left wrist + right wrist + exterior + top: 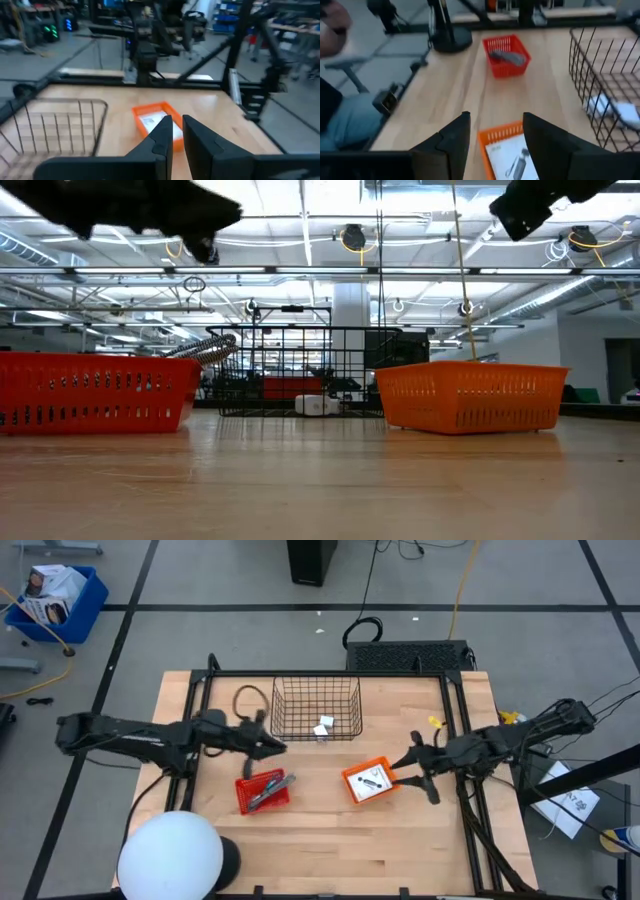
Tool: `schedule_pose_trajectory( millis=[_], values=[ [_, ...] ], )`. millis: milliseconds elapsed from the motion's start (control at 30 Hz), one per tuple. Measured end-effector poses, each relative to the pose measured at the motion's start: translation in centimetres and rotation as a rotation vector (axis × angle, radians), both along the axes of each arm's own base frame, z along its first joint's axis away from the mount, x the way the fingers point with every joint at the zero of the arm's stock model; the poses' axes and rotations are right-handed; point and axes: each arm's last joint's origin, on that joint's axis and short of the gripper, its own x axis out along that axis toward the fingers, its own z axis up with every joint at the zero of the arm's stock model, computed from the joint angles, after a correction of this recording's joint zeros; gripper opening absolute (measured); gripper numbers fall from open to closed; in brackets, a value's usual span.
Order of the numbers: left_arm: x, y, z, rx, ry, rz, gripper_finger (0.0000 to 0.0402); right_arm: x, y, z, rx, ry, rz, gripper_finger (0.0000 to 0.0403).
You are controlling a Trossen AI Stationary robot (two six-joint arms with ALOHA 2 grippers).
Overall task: Pick and place items into bin
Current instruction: Return to Home Position
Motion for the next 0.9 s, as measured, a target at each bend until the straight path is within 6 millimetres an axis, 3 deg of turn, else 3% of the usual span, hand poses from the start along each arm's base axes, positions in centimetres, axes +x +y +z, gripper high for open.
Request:
schedule_pose_trajectory(
  millis=[233,433,900],
  values=[
    [-4.1,-0.2,0.4,0.0,-0.056,-0.057,0.0047,-2.8,-0.5,0.3,-0.013,-0.119,0.049,0.0177],
    [-7.1,0.1,1.3,0.025,-0.084,0.049,0.0047,-4.8,-1.4,-1.1,-0.028,-0.19,0.004,0.0172],
    [-11.2,0.5,1.9,-0.003,-0.144,0.174,0.0047,-8.7,-3.2,-3.7,-0.01,-0.37,-0.109,0.0173]
  ],
)
